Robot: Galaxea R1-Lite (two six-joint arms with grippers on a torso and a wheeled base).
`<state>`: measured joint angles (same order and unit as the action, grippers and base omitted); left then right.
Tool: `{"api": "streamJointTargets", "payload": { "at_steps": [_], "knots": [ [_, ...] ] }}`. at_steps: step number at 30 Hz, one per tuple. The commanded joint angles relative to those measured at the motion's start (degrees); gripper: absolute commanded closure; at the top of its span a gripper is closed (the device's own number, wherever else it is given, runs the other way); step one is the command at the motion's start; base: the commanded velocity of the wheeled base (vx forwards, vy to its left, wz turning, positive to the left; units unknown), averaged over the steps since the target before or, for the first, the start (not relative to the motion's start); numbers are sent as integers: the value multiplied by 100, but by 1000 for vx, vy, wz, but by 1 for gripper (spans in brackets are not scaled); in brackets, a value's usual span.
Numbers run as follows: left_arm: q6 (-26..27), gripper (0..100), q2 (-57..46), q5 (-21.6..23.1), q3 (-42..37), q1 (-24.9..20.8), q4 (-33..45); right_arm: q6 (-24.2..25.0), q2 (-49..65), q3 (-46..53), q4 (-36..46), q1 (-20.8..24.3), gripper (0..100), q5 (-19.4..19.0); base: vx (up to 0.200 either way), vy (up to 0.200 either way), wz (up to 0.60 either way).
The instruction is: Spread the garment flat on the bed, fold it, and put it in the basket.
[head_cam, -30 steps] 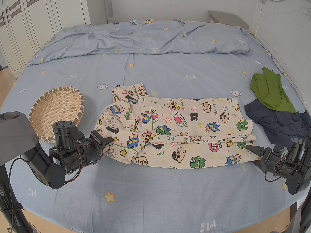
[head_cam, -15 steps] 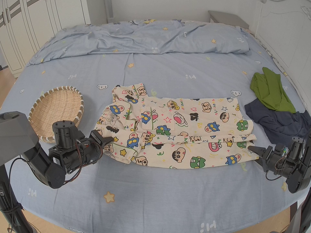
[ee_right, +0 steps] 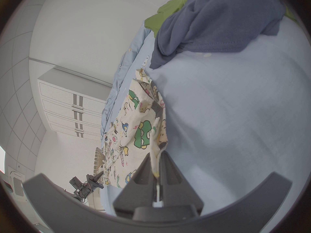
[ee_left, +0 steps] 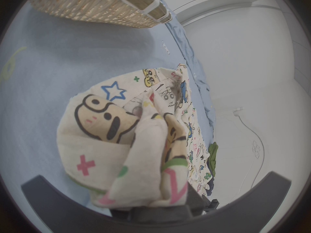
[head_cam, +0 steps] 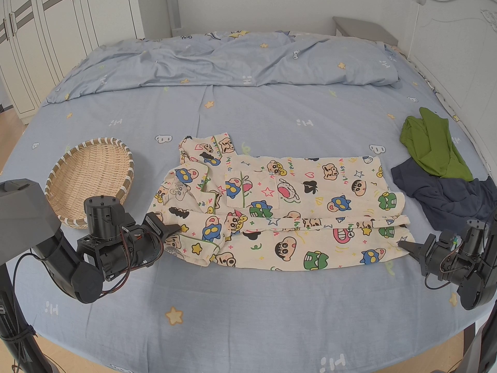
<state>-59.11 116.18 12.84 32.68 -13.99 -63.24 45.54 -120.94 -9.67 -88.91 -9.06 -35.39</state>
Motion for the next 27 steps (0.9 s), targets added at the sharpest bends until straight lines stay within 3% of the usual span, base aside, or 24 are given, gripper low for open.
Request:
{"api": "streamJointTargets", "payload": {
  "at_steps": [1, 12, 17, 22, 27],
  "knots": [
    [84, 100, -385, 26, -218, 37, 383, 33, 475, 220, -22, 0, 100, -47, 0, 0, 0],
    [93, 100, -1633, 413, -658, 424, 1499, 77, 1539, 967, 418, 44, 100, -144, 0, 0, 0],
    [242, 100, -2117, 421, -1106, 371, 2009, 16, 1987, 967, 1376, 62, 100, -144, 0, 0, 0],
    [260, 100, -2336, 430, -1475, 336, 2009, -248, 2672, 967, 2712, -8, 100, -135, 0, 0, 0],
    [251, 100, -2670, 413, -1792, -42, 2079, -599, 3156, 967, 3670, -149, 100, -135, 0, 0, 0]
  ]
}}
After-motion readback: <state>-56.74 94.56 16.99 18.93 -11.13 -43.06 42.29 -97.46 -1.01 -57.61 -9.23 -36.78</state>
